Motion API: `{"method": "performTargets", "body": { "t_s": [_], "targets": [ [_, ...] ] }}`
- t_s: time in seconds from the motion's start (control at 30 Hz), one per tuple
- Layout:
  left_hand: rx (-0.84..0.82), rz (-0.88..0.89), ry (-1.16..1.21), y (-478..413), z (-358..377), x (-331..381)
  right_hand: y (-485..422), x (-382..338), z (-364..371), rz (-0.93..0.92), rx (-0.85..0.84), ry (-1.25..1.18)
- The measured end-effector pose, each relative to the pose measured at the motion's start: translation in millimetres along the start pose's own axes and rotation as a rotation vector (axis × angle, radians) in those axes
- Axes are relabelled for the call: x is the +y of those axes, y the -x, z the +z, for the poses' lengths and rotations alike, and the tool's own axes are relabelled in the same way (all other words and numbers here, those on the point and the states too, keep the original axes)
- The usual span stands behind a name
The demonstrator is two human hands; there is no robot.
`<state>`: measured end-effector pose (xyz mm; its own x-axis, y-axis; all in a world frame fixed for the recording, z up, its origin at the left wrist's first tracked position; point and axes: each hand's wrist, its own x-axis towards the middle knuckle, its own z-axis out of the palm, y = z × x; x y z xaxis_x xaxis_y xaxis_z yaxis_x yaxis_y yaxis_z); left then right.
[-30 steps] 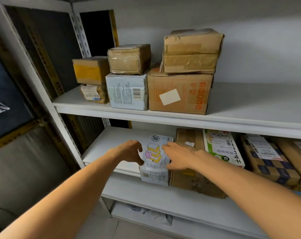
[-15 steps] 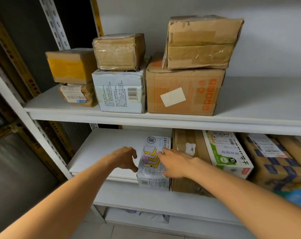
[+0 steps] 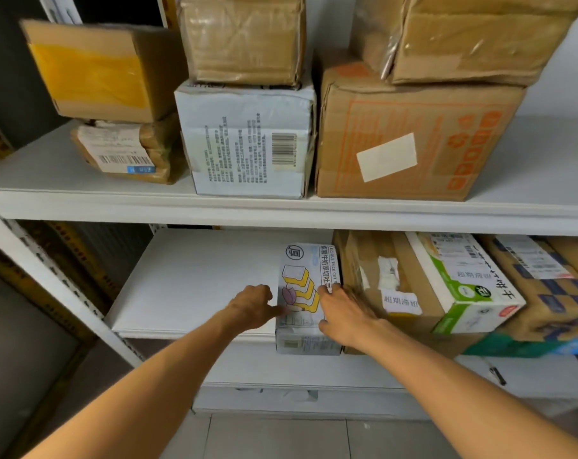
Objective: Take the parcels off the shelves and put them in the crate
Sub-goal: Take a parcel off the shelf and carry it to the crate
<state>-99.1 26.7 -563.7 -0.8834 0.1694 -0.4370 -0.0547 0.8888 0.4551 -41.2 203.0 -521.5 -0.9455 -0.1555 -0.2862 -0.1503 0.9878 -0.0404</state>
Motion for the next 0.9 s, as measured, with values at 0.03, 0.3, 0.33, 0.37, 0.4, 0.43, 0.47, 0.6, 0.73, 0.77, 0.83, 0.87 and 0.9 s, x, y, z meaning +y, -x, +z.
{"method": "performTargets", "body": {
  "t_s": [0.03, 0.3, 0.33, 0.37, 0.4, 0.43, 0.47, 0.6, 0.73, 0.77, 0.83, 0.87, 0.9],
  "targets": [
    [0.002, -0.013, 0.082, -4.4, 4.1, 1.2, -3.3, -0.1, 6.4, 0.016, -0.007, 0.009],
    [-0.126, -0.139, 0.631, -25.6, 15.6, 2.5, -16.9, 1.6, 49.2, 0.038, 0.054, -0.1],
    [-0.128, -0.14, 0.647, -25.8, 13.9, 0.7, -17.7, 0.9, 51.0, 0.041, 0.104, -0.143],
    [-0.122, -0.141, 0.646, -25.3, 12.6, -1.2, -18.8, -0.3, 51.9, 0.05, 0.161, -0.186],
    [-0.11, -0.14, 0.628, -25.1, 11.3, -3.3, -20.4, -2.1, 51.9, 0.059, 0.217, -0.221],
    [-0.099, -0.133, 0.596, -24.9, 9.9, -5.7, -22.5, -4.8, 51.5, 0.067, 0.26, -0.257],
    [-0.091, -0.126, 0.569, -24.3, 8.6, -9.0, -24.8, -8.4, 50.6, 0.073, 0.286, -0.311],
    [-0.087, -0.138, 0.663, -18.8, 3.0, -20.2, -43.2, -20.2, 39.5, 0.172, 0.265, -0.648],
    [-0.15, -0.092, 0.748, -10.6, -1.6, -26.5, -60.2, -17.9, 29.1, 0.309, 0.109, -0.82],
    [-0.173, -0.06, 0.76, -8.2, -1.9, -27.8, -61.3, -18.5, 28.8, 0.322, 0.095, -0.807],
    [-0.2, -0.008, 0.792, -2.6, -0.8, -30.9, -61.5, -22.5, 27.2, 0.305, 0.07, -0.746],
    [-0.202, -0.001, 0.804, 0.0, 0.9, -32.2, -60.4, -24.5, 27.3, 0.287, 0.055, -0.725],
    [-0.196, -0.005, 0.822, 2.5, 2.8, -33.7, -58.9, -26.4, 27.5, 0.274, 0.039, -0.72]
  ]
}}
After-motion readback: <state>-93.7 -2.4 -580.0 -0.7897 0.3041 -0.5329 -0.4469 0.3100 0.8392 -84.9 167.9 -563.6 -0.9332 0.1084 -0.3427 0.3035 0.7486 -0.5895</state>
